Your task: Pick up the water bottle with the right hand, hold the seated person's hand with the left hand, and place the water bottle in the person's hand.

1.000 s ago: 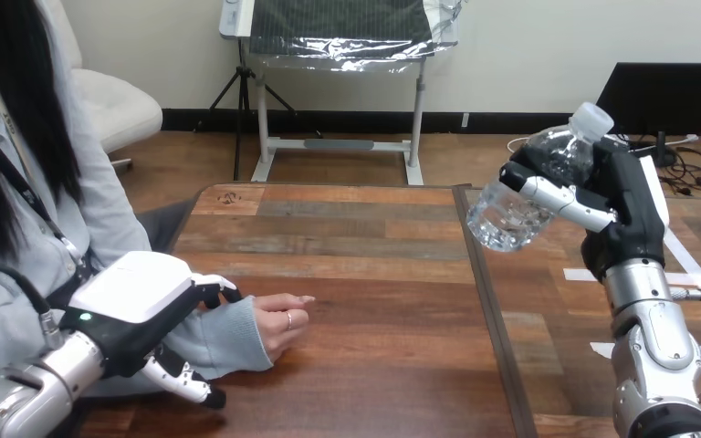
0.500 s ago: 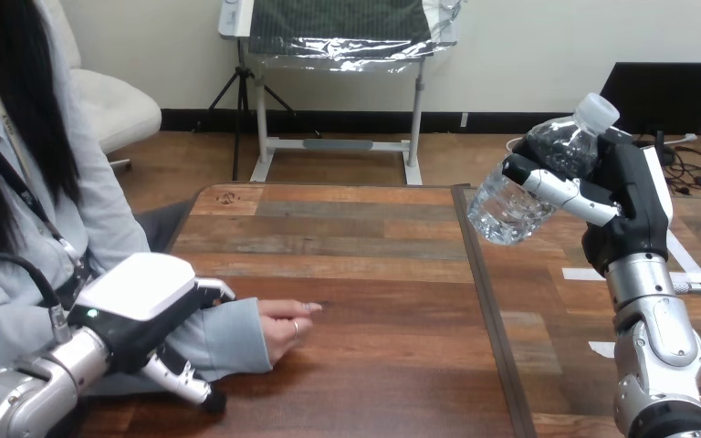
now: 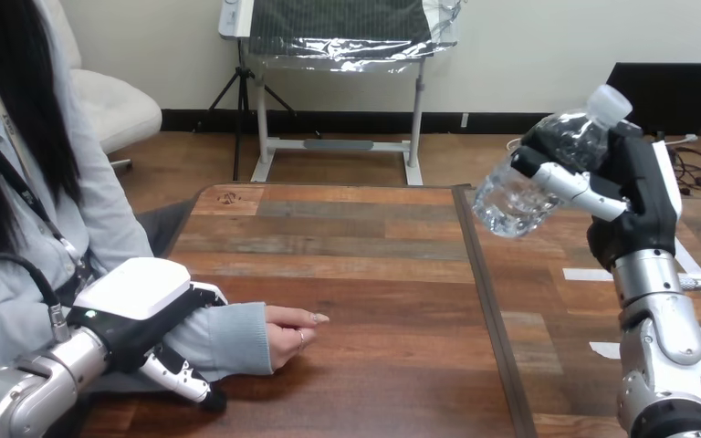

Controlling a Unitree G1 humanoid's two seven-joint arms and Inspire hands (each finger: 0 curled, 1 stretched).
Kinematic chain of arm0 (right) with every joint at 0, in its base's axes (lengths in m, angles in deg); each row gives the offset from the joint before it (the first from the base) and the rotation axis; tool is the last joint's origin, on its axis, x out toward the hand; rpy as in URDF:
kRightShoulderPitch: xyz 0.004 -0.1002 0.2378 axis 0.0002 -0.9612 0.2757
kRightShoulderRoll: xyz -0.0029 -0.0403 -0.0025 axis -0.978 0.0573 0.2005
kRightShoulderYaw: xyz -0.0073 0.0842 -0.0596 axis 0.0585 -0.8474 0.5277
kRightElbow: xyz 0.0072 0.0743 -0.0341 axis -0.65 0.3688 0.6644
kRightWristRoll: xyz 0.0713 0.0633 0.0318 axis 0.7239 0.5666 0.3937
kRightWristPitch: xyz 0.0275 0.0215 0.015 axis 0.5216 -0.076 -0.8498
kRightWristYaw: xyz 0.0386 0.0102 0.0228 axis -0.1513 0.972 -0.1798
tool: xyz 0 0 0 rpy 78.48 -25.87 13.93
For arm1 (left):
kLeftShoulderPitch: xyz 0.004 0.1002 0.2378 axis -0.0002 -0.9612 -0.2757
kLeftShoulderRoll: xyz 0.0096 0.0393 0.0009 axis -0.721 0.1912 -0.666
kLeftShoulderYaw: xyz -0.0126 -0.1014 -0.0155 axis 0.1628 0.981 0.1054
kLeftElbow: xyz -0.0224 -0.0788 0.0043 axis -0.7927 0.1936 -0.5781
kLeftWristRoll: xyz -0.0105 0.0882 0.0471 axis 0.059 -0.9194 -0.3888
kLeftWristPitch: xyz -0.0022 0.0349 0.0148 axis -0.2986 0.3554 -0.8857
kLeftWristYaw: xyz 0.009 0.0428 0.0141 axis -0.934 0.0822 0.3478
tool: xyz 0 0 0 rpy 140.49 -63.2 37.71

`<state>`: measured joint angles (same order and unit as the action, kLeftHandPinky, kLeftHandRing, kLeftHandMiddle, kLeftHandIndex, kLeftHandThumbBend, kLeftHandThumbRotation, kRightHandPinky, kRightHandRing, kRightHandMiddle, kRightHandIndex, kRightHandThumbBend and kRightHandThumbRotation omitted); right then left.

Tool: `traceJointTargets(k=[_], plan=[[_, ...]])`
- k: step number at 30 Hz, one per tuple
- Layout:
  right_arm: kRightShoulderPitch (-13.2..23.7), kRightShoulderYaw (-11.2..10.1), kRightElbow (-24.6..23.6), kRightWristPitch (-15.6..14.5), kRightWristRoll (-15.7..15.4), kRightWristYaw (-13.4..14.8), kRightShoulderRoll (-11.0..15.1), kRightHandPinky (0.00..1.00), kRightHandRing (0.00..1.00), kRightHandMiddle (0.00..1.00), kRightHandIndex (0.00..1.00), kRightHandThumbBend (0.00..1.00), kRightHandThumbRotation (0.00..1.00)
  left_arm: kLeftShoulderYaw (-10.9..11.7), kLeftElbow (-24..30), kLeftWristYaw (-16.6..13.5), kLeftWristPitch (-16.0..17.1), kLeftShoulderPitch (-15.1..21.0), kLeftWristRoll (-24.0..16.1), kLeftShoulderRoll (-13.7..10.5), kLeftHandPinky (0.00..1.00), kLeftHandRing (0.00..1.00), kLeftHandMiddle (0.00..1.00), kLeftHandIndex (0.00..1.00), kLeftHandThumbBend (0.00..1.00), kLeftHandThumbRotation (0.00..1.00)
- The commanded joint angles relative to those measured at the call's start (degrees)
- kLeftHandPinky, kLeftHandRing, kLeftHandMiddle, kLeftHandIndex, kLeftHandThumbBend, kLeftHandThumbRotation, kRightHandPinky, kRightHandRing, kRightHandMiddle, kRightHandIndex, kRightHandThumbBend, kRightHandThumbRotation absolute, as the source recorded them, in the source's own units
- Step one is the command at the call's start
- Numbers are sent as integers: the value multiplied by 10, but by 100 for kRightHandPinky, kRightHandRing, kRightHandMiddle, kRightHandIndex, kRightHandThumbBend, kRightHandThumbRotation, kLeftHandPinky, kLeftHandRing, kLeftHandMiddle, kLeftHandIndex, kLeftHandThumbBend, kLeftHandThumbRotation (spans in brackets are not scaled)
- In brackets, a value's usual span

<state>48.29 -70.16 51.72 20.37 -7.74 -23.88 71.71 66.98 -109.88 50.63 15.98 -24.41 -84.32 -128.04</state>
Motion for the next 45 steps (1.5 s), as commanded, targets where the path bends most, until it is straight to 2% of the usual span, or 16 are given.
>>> traceJointTargets(k=[1,12,18,25,33,37,45], plan=[[26,-9,-47,10,15,-6,6,21,26,34,35,69,0,-26,-29,-2,-14,30,-6,6,58,60,64,68,100,38],[19,-6,-63,16,5,6,7,20,24,33,35,68,0,-42,-50,-25,-13,35,-4,10,57,58,62,67,100,31],[19,-6,-66,22,4,8,9,20,23,33,35,68,0,-50,-54,-24,-18,35,6,12,55,57,61,66,100,28],[20,-6,-68,15,2,13,12,20,24,33,35,69,0,-56,-55,-16,-28,34,12,15,51,54,59,66,100,25],[25,-6,-63,9,2,14,15,20,24,35,35,69,0,-55,-64,-23,-24,32,28,21,45,48,55,71,97,12],[31,-6,-55,8,3,9,15,20,25,34,35,68,0,-50,-62,-31,-19,29,40,24,42,44,50,69,93,4],[42,-9,-43,-4,9,-4,15,20,25,33,35,68,0,-49,-44,-44,-8,24,49,19,36,37,43,58,87,0]])
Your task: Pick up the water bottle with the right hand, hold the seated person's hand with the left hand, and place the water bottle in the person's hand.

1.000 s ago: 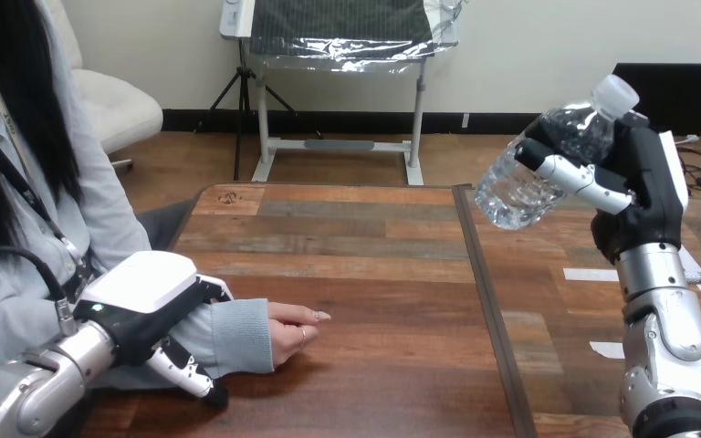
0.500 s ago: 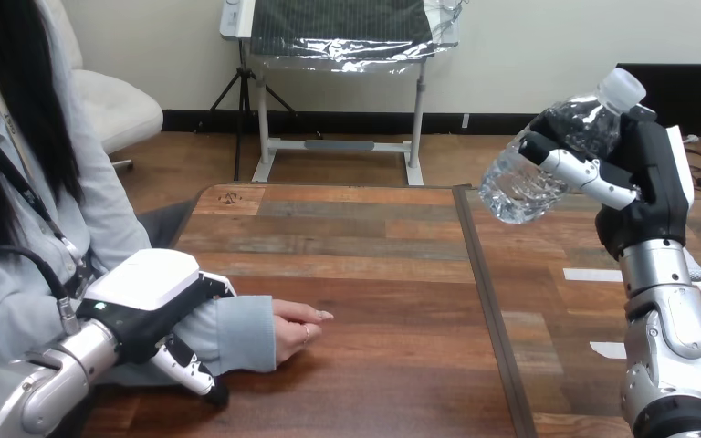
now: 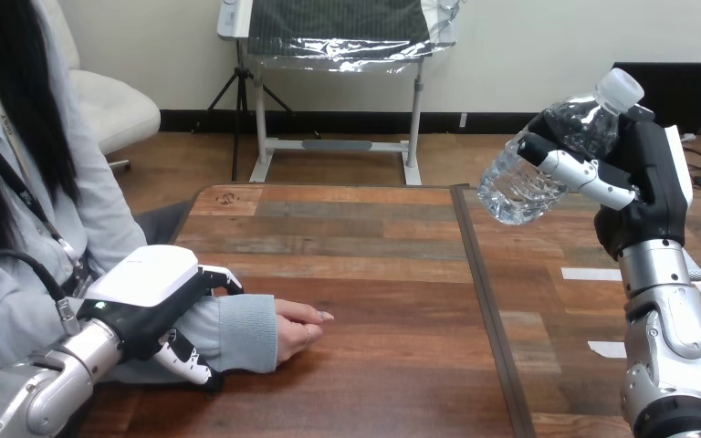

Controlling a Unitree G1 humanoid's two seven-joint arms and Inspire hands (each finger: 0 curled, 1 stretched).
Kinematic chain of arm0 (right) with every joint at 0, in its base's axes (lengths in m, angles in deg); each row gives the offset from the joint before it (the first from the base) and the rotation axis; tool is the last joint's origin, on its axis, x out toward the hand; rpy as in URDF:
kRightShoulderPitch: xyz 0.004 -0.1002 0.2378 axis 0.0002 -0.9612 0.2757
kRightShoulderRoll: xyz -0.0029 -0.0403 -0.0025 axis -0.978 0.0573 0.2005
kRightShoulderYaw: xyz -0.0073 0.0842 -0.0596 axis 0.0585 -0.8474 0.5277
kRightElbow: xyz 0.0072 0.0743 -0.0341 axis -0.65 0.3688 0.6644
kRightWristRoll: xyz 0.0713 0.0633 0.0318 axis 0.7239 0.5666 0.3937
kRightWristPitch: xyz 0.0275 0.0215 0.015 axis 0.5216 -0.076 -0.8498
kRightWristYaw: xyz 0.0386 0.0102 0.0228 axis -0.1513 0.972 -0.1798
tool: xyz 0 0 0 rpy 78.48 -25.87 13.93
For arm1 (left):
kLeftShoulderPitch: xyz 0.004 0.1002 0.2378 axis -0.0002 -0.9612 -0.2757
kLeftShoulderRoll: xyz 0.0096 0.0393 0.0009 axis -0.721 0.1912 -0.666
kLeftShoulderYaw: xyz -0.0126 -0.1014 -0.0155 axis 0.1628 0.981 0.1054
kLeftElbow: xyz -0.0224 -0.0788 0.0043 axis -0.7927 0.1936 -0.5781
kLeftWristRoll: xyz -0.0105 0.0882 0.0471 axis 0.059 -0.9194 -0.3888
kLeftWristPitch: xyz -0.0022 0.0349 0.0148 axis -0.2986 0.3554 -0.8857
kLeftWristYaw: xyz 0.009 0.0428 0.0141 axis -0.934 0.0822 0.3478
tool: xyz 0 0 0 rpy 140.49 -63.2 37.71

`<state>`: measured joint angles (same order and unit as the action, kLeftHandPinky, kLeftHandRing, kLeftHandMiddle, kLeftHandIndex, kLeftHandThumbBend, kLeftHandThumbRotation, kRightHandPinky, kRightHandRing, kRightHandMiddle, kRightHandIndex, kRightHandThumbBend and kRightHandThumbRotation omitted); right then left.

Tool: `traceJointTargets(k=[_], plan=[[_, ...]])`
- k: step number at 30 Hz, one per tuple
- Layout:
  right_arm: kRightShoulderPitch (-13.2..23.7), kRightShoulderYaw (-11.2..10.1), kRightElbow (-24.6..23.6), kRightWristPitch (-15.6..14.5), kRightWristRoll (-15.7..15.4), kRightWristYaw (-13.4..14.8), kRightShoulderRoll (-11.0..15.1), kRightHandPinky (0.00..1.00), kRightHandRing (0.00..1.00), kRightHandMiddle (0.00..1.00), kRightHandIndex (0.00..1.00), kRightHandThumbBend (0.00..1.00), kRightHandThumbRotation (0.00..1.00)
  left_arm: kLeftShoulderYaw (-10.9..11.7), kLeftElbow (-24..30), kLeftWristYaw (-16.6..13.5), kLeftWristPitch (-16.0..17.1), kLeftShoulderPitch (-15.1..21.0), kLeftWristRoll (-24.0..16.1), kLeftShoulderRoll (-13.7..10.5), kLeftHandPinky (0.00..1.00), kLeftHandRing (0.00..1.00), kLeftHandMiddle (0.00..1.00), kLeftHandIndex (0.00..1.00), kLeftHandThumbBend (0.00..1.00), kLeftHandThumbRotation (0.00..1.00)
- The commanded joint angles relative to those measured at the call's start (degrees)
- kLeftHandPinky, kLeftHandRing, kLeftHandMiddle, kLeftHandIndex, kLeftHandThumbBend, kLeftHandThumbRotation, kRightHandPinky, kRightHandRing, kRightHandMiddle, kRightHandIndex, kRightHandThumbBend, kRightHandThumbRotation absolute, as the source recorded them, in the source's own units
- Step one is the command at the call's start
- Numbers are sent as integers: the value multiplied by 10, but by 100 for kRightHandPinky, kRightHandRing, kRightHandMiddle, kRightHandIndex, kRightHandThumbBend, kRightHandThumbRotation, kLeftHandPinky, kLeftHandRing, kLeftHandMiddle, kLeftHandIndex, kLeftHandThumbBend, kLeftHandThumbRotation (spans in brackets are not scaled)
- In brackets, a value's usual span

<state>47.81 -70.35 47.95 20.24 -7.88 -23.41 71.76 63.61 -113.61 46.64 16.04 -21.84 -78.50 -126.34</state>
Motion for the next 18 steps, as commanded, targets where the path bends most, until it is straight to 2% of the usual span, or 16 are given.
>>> traceJointTargets(k=[1,4,9,11,15,18], plan=[[51,-8,-1,-6,13,-13,13,20,25,33,35,68,0,-14,2,-1,-10,-4,-7,0,35,37,43,57,87,0],[57,-9,7,-9,15,-18,12,20,24,33,34,67,0,-9,20,7,-11,-9,-1,-4,35,36,42,56,85,0],[67,-6,23,-9,5,-15,13,20,24,32,34,67,0,-3,46,8,-14,-15,1,-9,34,35,41,47,83,0],[71,1,31,-5,-11,3,14,20,24,32,34,67,0,0,59,3,-14,-19,2,-11,34,35,40,45,82,0],[79,9,44,-6,-29,22,14,21,25,33,34,69,0,5,73,-9,-11,-23,2,-13,32,34,39,42,82,0],[85,18,54,-6,-50,42,15,22,25,33,34,71,0,9,91,-4,-14,-27,6,-16,31,32,38,39,82,0]])
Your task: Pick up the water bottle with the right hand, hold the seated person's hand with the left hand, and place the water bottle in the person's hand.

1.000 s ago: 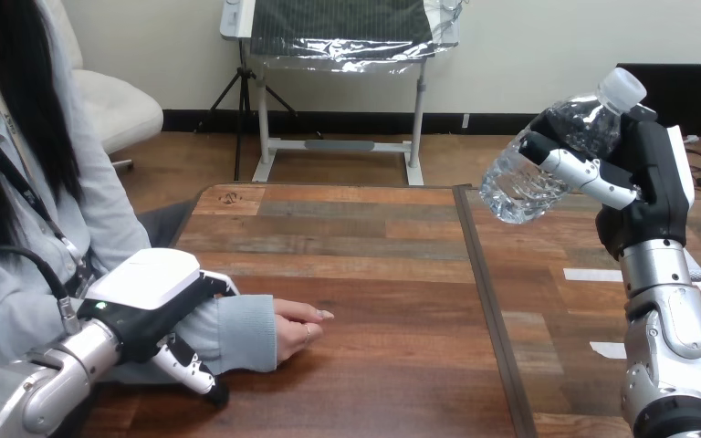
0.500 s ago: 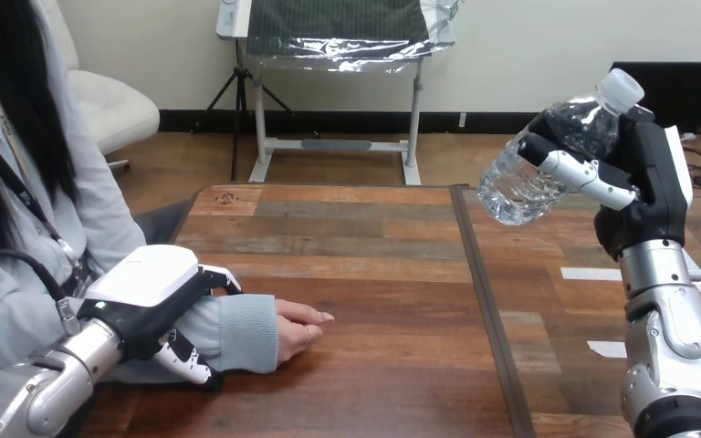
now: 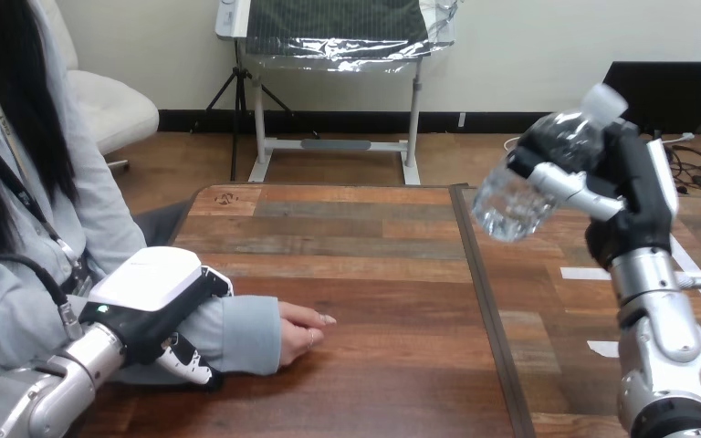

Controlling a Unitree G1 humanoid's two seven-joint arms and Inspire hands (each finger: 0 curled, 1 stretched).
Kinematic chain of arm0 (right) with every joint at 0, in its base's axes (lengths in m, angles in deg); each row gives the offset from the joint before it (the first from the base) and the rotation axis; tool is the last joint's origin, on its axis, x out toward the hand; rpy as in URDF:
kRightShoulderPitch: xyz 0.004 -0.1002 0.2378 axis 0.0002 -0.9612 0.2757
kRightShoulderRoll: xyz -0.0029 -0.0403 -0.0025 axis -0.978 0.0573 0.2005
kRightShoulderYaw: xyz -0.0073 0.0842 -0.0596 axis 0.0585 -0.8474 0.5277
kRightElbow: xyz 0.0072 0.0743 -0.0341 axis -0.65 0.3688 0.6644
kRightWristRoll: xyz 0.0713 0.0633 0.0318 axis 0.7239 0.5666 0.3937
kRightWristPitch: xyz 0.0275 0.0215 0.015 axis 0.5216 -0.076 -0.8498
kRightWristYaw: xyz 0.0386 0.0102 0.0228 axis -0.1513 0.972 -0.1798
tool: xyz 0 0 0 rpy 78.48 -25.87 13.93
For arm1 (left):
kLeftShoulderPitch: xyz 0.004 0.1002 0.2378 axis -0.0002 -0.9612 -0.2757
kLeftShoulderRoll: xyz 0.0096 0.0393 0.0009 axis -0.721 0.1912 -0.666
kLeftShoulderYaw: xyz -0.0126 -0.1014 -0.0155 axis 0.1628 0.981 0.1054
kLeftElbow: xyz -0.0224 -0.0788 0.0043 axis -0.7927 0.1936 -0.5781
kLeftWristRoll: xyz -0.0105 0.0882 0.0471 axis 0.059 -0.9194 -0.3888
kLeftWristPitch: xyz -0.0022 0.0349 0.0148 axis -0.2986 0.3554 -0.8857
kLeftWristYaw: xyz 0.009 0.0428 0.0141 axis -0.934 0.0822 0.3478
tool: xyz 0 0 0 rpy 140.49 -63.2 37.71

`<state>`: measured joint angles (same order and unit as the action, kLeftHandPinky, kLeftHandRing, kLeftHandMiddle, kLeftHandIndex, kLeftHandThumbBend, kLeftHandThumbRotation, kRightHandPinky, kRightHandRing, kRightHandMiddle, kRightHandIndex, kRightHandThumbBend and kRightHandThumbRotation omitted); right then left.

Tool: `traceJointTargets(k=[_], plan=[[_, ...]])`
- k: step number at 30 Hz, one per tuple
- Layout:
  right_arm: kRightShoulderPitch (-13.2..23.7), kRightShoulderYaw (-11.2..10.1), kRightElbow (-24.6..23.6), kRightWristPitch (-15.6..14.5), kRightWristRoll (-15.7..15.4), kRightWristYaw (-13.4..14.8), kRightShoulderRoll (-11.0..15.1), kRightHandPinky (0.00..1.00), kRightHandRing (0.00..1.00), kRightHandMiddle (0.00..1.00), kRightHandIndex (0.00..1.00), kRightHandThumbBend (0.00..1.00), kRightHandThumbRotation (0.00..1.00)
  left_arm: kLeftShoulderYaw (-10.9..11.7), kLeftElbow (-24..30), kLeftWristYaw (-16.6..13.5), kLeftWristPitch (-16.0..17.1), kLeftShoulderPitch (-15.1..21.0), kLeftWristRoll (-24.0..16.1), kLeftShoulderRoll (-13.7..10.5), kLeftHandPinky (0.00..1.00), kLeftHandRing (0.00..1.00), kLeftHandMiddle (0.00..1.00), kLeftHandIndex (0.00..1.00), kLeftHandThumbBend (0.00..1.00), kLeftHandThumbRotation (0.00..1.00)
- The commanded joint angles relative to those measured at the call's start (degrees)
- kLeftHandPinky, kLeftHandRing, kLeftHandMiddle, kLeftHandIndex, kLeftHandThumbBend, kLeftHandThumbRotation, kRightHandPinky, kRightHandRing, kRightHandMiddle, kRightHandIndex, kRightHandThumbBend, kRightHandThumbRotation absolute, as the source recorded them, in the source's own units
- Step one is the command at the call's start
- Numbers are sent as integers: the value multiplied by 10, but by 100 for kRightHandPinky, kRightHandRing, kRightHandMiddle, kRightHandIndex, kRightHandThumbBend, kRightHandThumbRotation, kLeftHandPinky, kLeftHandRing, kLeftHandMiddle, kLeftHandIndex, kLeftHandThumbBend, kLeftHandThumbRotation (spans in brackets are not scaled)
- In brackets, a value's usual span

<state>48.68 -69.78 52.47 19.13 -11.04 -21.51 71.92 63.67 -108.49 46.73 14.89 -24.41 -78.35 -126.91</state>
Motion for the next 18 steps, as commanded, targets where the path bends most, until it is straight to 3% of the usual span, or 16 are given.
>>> traceJointTargets(k=[1,12,18], plan=[[81,14,13,2,-21,26,11,22,26,34,34,72,0,11,45,-6,-1,-3,7,-11,31,32,37,38,82,0],[103,31,34,-13,-49,54,-5,24,27,34,33,74,0,30,88,-4,3,-13,25,-17,29,30,35,34,82,0],[114,52,43,-29,-80,86,-12,24,27,34,33,73,0,41,120,-1,2,-17,29,-23,29,30,35,34,82,0]])
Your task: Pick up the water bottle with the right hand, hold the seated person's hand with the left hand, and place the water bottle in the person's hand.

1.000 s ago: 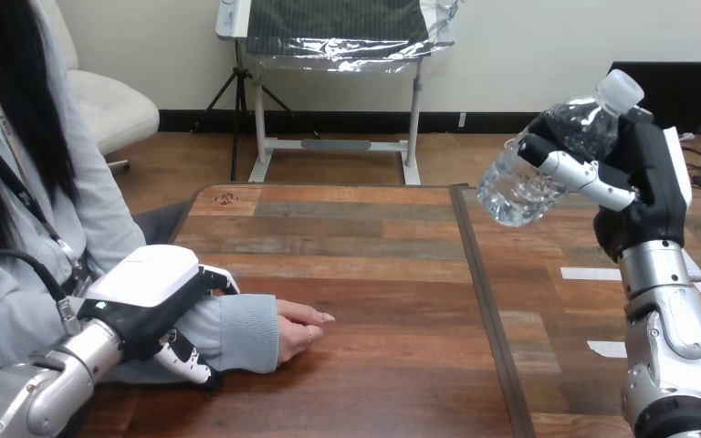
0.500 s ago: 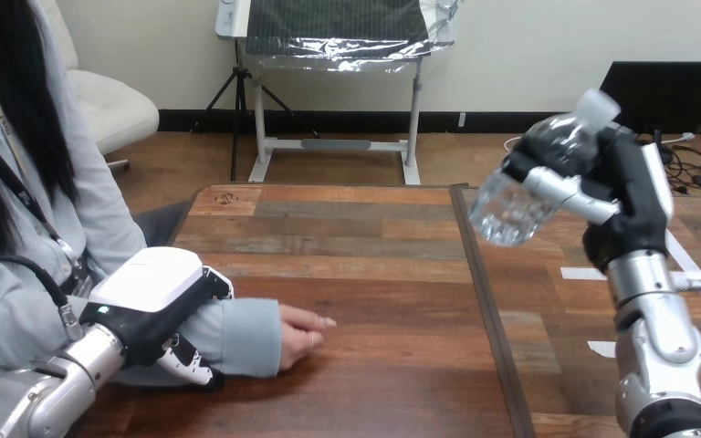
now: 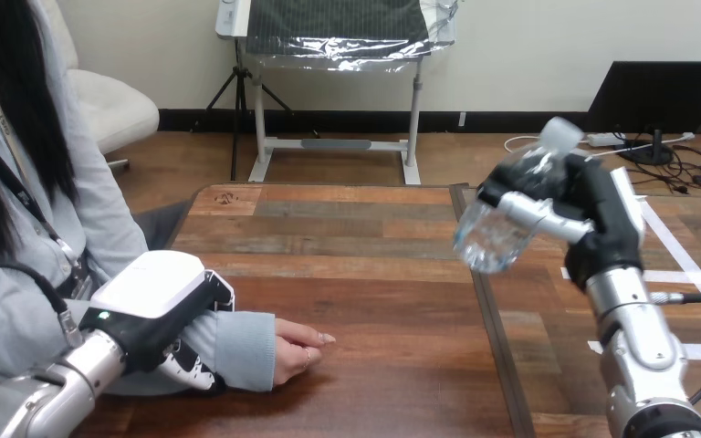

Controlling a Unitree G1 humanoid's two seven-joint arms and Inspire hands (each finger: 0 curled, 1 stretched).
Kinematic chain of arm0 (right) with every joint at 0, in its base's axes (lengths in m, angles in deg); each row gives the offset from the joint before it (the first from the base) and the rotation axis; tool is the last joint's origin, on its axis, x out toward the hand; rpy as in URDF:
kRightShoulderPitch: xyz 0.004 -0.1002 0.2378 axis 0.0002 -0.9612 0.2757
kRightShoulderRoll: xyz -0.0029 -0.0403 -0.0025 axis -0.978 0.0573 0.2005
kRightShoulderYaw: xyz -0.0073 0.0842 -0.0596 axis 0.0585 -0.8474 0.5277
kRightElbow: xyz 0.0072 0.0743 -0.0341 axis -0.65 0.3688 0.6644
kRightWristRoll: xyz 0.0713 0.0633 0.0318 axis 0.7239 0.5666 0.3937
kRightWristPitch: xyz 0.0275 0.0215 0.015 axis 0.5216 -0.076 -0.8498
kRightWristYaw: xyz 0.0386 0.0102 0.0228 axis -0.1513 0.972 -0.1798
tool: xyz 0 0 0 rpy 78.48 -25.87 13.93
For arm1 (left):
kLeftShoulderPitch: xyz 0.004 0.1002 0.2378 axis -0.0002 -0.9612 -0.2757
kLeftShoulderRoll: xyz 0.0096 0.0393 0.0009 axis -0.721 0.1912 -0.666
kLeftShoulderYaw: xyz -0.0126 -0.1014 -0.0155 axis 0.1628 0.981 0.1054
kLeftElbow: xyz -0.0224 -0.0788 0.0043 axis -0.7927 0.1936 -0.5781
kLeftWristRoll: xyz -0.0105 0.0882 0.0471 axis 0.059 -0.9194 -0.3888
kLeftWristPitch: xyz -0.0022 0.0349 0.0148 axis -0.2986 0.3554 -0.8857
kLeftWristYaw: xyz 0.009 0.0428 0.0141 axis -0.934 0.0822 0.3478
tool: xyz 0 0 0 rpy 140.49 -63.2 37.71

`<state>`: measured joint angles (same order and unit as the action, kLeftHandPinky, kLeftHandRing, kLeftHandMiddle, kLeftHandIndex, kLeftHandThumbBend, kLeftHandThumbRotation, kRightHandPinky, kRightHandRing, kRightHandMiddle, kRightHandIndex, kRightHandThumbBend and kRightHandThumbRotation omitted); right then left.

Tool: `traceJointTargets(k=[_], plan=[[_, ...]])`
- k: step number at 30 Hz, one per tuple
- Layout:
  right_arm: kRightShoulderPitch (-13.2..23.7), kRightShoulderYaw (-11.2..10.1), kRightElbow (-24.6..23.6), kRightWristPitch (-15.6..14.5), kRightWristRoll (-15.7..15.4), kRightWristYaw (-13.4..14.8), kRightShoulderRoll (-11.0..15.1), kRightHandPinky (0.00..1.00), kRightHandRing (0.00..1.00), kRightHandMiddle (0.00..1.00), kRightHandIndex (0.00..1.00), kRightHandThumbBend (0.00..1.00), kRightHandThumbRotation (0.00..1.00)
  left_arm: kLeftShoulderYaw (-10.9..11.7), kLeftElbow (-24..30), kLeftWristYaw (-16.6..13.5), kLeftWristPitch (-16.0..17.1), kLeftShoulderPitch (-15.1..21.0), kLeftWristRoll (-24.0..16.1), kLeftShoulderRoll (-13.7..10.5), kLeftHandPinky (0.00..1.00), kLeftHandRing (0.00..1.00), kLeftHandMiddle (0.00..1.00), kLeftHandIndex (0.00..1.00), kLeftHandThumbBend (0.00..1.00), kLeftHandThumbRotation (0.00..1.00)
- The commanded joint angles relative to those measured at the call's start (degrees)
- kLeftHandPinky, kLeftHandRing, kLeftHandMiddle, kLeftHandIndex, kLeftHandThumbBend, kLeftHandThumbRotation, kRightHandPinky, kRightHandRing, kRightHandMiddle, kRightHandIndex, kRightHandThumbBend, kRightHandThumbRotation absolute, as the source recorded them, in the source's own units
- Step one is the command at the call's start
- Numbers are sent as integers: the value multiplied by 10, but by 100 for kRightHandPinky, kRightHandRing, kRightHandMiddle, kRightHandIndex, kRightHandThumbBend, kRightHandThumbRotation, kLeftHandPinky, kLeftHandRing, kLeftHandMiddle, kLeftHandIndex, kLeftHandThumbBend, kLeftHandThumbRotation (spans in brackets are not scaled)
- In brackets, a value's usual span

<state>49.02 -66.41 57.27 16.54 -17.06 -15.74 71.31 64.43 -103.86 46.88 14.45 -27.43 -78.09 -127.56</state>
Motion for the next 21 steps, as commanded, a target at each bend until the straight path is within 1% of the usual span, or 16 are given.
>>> traceJointTargets(k=[1,3,5,11,15,21], plan=[[112,24,-3,-6,-28,37,-8,25,28,35,34,74,0,37,83,2,5,11,31,-17,28,29,34,34,80,0],[115,31,-1,-10,-38,48,-11,25,27,35,33,72,0,41,95,8,3,9,36,-17,28,29,34,34,80,0],[118,36,4,-17,-47,56,-15,25,27,35,33,71,0,46,104,6,4,7,38,-19,28,29,34,33,81,0],[127,41,19,-33,-60,65,-23,25,28,36,34,70,0,55,119,0,14,5,40,-20,26,27,32,32,84,0],[132,52,32,-51,-78,74,-26,26,29,37,35,71,0,62,140,15,8,3,49,-22,25,26,32,31,84,0],[136,65,42,-71,-102,93,-32,28,31,38,36,73,0,73,163,26,2,0,55,-20,24,25,31,31,85,0]])
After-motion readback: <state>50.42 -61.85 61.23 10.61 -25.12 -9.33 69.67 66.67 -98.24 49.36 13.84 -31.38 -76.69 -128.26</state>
